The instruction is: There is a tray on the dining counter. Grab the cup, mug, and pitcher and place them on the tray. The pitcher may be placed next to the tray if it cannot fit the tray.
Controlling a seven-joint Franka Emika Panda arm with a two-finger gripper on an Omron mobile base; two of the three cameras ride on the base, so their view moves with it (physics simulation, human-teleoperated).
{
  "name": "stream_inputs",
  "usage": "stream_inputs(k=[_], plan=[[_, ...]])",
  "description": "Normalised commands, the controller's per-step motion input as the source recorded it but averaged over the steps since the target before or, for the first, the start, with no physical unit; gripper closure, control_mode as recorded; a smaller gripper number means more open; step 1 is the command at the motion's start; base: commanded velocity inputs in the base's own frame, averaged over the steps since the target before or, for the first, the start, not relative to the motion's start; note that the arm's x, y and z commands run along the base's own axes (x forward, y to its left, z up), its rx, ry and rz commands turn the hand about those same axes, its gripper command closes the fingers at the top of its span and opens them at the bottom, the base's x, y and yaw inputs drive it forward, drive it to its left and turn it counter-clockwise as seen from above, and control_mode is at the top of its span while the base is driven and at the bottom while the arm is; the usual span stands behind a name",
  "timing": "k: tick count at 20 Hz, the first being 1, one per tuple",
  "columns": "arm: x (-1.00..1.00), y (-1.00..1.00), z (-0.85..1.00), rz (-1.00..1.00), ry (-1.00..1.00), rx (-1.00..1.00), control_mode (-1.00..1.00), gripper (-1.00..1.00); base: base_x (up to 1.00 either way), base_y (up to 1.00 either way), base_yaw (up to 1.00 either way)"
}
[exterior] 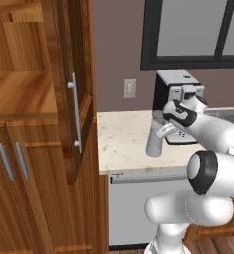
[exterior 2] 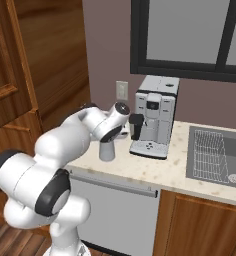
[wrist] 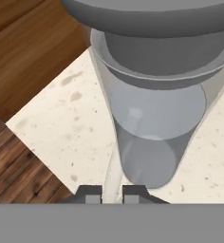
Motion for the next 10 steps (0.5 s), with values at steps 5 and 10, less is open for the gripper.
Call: stream_inputs(k=[5,10], plan=[[-0.22,-0.01,0.0,0.0,-0.04,0.0,-1.0,1.0,0.0,0.0,0.0],[-0.52,0.0,0.12,0.0,-0.1,0.0,-1.0,1.0,0.0,0.0,0.0]])
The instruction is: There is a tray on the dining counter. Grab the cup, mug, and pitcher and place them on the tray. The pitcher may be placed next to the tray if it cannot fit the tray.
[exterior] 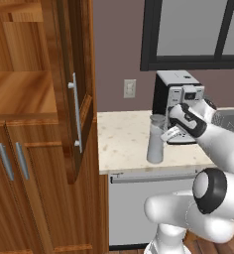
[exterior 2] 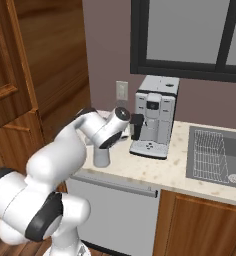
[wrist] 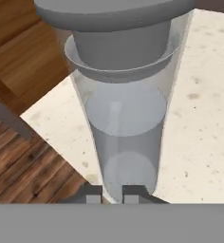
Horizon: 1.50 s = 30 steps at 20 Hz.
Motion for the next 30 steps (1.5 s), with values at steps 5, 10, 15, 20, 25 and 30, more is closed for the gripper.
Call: stream_inputs(k=[5,10,15,20,25,30], plan=[[-0.86,0.0,0.82,0.0,-0.23,0.0,-1.0,1.0,0.0,0.0,0.0],[-0.56,0.0,1.0,0.0,-0.2,0.0,-1.0,1.0,0.0,0.0,0.0],[-0.17,0.07,1.0,0.0,-0.23,0.0,-1.0,1.0,0.0,0.0,0.0],[-0.03,0.09,1.0,0.0,-0.19,0.0,-1.0,1.0,0.0,0.0,0.0],[-0.02,0.05,1.0,0.0,-0.11,0.0,-1.0,1.0,0.0,0.0,0.0],[-0.11,0.0,0.96,0.0,-0.04,0.0,-1.0,1.0,0.0,0.0,0.0]])
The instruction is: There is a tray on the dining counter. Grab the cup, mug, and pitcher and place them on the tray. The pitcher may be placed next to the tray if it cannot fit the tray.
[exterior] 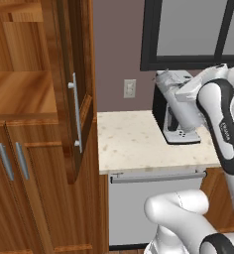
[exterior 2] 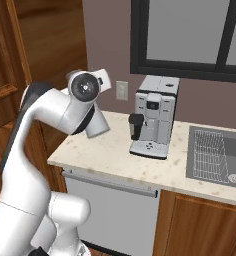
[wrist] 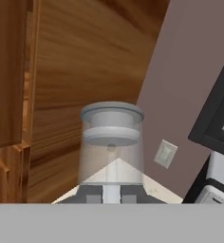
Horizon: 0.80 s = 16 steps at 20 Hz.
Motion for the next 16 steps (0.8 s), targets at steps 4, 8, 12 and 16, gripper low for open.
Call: stream_inputs(k=[4,8,12,16], plan=[[-0.26,0.0,0.72,0.0,-0.01,0.0,-1.0,1.0,0.0,0.0,0.0],[-0.46,0.0,0.28,0.0,0.0,0.0,-1.0,1.0,0.0,0.0,0.0],[-0.52,0.0,0.0,0.0,0.0,0.0,-1.0,1.0,0.0,0.0,0.0],[-0.44,-0.01,0.0,0.0,0.0,0.0,-1.0,1.0,0.0,0.0,0.0]])
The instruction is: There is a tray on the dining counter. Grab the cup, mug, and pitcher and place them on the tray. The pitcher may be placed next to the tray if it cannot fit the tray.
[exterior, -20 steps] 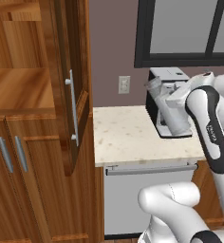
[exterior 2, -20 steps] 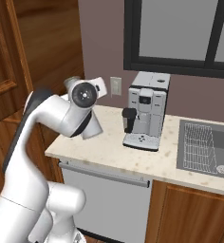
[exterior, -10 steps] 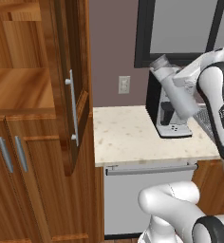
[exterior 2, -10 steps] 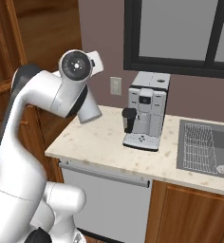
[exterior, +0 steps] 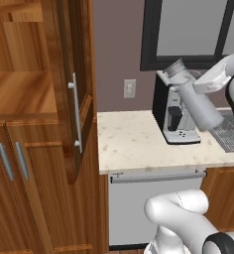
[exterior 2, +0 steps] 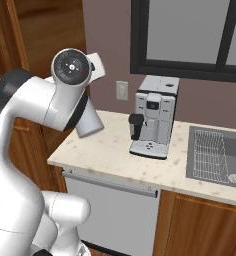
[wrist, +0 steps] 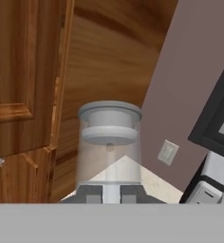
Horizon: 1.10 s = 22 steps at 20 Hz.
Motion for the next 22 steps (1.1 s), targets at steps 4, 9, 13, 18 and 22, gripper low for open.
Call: stream_inputs(k=[4,9,13,18,22], plan=[[-0.3,-0.01,0.0,0.0,0.0,0.0,-1.0,1.0,0.0,0.0,0.0],[-0.14,0.0,0.0,0.0,0.0,0.0,1.0,1.0,-0.42,0.0,0.0],[0.0,0.0,0.0,0.0,0.0,0.0,1.0,1.0,-1.0,0.0,0.0],[0.0,0.0,0.0,0.0,0.0,0.0,1.0,1.0,-0.92,0.0,0.03],[0.0,0.0,0.0,0.0,0.0,0.0,1.0,1.0,-0.64,0.14,0.29]])
